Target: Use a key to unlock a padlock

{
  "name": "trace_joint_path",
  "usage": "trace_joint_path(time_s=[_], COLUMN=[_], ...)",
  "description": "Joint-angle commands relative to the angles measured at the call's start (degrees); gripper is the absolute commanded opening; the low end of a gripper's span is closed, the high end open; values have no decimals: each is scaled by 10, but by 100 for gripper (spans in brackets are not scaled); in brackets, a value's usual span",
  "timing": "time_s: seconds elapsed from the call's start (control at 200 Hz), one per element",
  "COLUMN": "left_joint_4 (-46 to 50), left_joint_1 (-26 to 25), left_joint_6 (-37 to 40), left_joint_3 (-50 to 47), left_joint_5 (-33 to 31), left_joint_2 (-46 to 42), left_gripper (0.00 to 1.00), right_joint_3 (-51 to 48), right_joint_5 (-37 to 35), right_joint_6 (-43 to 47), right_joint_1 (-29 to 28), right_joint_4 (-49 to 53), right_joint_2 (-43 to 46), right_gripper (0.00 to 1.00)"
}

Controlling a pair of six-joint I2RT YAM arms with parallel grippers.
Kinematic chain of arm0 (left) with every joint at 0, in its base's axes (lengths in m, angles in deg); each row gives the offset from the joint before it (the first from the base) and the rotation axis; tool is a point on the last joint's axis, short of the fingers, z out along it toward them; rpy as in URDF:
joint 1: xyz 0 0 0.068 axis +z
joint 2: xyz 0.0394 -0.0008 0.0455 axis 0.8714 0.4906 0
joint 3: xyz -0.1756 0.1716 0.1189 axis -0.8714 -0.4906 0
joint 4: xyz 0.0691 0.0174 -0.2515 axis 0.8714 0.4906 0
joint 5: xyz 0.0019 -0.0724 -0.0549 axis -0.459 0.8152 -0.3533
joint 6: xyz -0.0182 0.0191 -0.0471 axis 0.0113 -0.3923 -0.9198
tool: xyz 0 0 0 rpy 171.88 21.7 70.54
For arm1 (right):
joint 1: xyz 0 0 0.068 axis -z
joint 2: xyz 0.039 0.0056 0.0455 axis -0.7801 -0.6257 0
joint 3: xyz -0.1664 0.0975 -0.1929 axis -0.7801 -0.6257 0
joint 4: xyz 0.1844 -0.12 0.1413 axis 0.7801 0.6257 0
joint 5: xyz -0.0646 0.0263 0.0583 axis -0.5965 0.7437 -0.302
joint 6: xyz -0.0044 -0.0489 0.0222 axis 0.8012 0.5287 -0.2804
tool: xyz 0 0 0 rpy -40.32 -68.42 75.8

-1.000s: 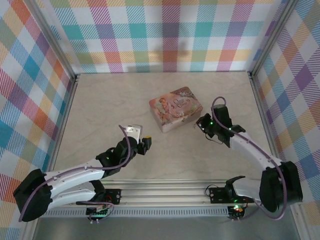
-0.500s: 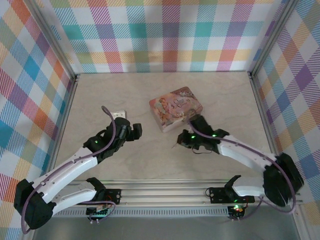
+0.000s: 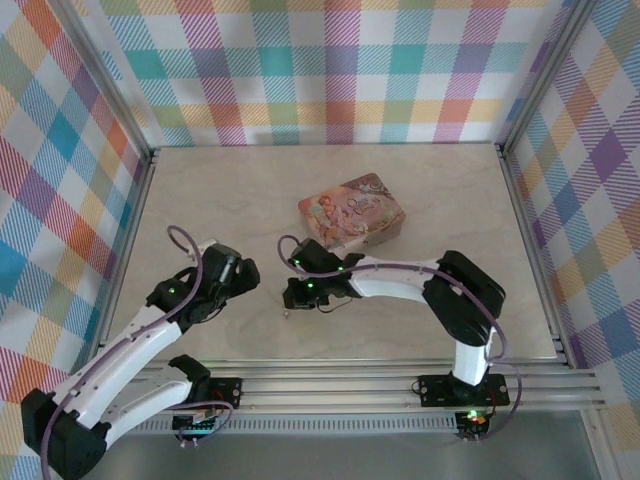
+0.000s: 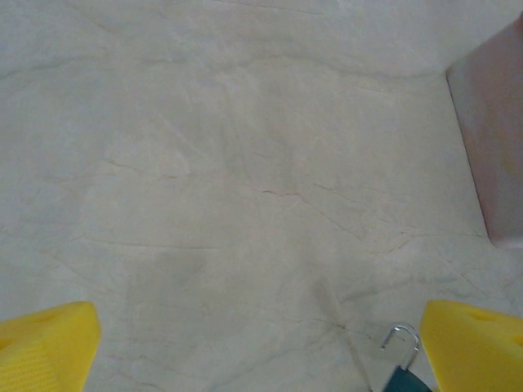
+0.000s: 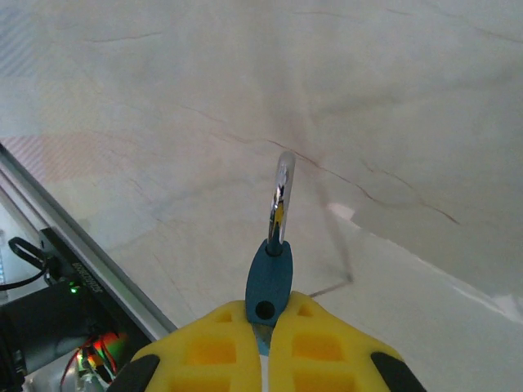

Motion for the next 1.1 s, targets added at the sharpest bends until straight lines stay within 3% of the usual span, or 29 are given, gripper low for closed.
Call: trace_joint_path(time_s=[0.0,0.25,0.69,0.955,1.095], left_joint_4=[47,66,36,-2,-38], left_joint_1=[7,8,8,8,8], left_joint_6=[-35,-34,-7,29,84], left_joint_3=[-15,-24,-32,-46,-41], left_joint_5=[-24,-45,-32,-8,-4], left_joint_2=[-31,-58,-51,-64,-69], left_gripper=[100,100,100,100,100], right_joint_3=[48,101,118,83,74], right_joint_5=[47,73,77,28,-59], right_joint_6=[30,45,56,64,116], right_joint_1=[-5,-11,-11,-11,-10], right_joint_4=[22,67,101,109,156], right_joint_2=[-36,-84,-85,-12,60], right_gripper=[0,1,26,33,37])
